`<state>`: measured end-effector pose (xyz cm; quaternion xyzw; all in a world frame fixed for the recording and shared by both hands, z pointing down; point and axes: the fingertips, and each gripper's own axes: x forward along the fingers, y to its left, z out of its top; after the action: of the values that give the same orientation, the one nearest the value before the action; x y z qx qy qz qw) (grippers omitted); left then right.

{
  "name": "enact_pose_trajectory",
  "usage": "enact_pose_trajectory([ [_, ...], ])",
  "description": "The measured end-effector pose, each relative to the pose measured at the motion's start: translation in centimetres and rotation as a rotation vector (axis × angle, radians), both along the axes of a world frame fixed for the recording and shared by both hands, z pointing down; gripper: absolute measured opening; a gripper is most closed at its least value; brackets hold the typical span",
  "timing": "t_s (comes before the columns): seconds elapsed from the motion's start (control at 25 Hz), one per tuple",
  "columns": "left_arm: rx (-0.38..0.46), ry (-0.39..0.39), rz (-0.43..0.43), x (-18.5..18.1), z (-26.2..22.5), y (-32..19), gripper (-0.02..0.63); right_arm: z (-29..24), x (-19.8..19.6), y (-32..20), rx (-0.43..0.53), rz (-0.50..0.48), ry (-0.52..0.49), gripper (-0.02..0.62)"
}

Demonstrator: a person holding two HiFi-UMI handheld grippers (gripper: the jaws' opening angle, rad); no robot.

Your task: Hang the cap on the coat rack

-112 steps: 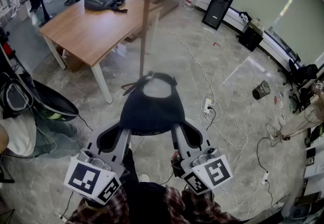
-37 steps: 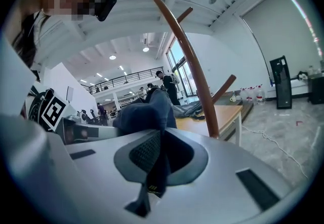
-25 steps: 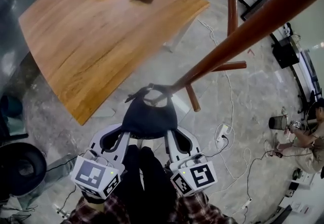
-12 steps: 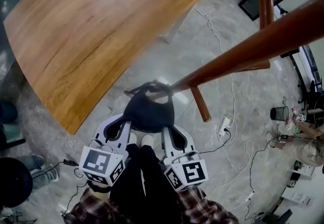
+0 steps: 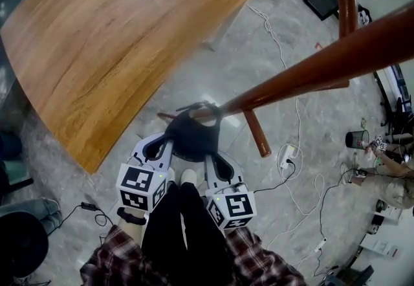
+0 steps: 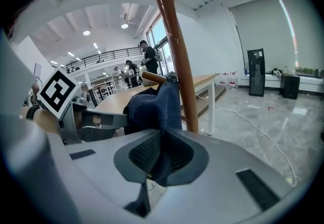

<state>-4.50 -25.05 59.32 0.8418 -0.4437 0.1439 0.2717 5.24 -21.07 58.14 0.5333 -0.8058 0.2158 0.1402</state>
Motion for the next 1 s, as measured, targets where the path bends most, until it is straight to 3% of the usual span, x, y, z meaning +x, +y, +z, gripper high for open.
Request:
enact_pose_trajectory([
  [0.28,-0.029,-0.039,0.077,2.6,3.5,-0.4,0.017,2.5,1.1,-0.7,-0.022,0.018,0.013,0.02],
  [0.56,-0.048,-0.027,0.014,3.3,5.3,-1.6,0.017,4.6,1.8,-1.8,-0.072,-0.009,0.069,0.02],
  [0.68,-0.064,-0.023,-0.002,3.3,5.6,-2.0,0.017,5.0,2.1,-1.7,-0.092,-0.02,0.064,0.02],
  [0.8,-0.096,0.028,-0.008,3.2,5.3,-1.6,0.018,4.8,2.1,-1.3,-0.106,-0.027,0.04,0.02],
  [1.0,-0.083,0.051,-0.034,2.3,4.2,-1.5,0.02,4.3,2.0,-1.2,-0.107,-0.035,0.009,0.04],
])
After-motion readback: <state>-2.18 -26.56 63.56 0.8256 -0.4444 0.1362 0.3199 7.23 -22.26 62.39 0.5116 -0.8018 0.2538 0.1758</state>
